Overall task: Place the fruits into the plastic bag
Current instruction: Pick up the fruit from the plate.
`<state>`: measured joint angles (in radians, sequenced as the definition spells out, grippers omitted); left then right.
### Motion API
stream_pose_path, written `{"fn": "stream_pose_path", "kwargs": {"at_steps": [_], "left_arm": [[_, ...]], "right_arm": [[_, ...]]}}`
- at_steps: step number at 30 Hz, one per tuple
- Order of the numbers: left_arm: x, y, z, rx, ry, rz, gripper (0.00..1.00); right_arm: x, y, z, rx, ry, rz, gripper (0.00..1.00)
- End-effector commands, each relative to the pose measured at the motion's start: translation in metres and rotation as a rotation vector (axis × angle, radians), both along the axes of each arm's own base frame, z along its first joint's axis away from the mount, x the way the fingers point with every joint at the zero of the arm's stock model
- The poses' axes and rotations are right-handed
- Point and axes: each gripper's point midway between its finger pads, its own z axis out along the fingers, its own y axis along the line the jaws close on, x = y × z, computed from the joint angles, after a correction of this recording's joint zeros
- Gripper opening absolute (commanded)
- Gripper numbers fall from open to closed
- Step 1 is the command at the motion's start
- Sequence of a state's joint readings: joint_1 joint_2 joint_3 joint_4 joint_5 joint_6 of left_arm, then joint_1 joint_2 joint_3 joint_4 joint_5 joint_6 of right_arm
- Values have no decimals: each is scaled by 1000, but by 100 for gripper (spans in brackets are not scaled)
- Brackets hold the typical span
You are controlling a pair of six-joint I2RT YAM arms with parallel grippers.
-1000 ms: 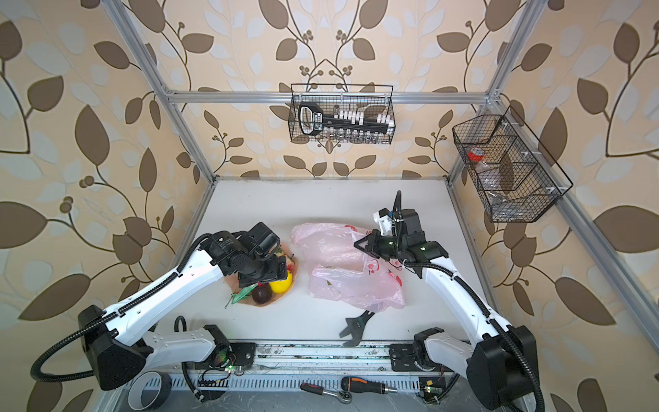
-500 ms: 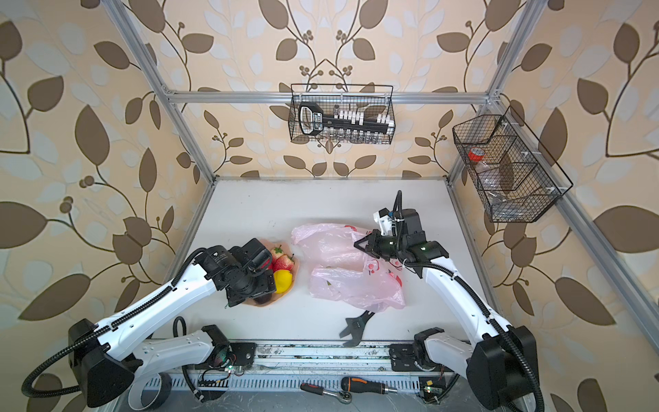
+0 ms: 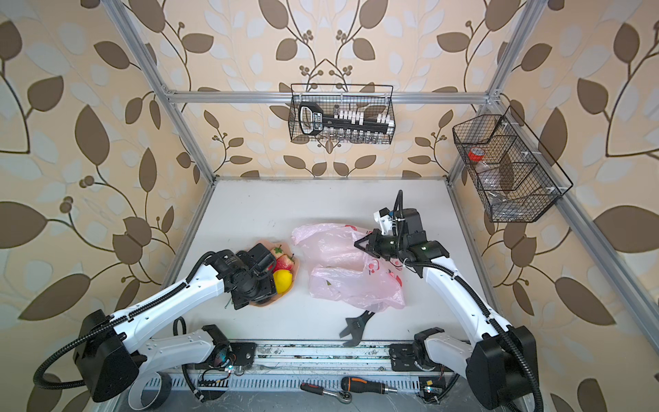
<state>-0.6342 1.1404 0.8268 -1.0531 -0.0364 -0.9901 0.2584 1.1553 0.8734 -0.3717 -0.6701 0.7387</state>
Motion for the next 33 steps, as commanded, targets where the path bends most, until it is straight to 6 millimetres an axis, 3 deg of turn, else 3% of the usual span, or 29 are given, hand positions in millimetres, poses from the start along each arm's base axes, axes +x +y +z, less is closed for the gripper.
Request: {"fn": "stream_pose_path", "kwargs": {"at_steps": [1,20,27,33], "left_arm": [[4,4,-5,11,-9,24,80],[5,2,-21,-20,-5,10,69],[4,3,-14,-29,-21,-3,62],[5,1,6,-39,-35,-28,60]], "right_arm": [[4,2,13,16,-32,16,0],[6,2,14,14,-33,13,0],[7,2,13,11,-35,15,0],[8,3,12,10,-31,17,0]]}}
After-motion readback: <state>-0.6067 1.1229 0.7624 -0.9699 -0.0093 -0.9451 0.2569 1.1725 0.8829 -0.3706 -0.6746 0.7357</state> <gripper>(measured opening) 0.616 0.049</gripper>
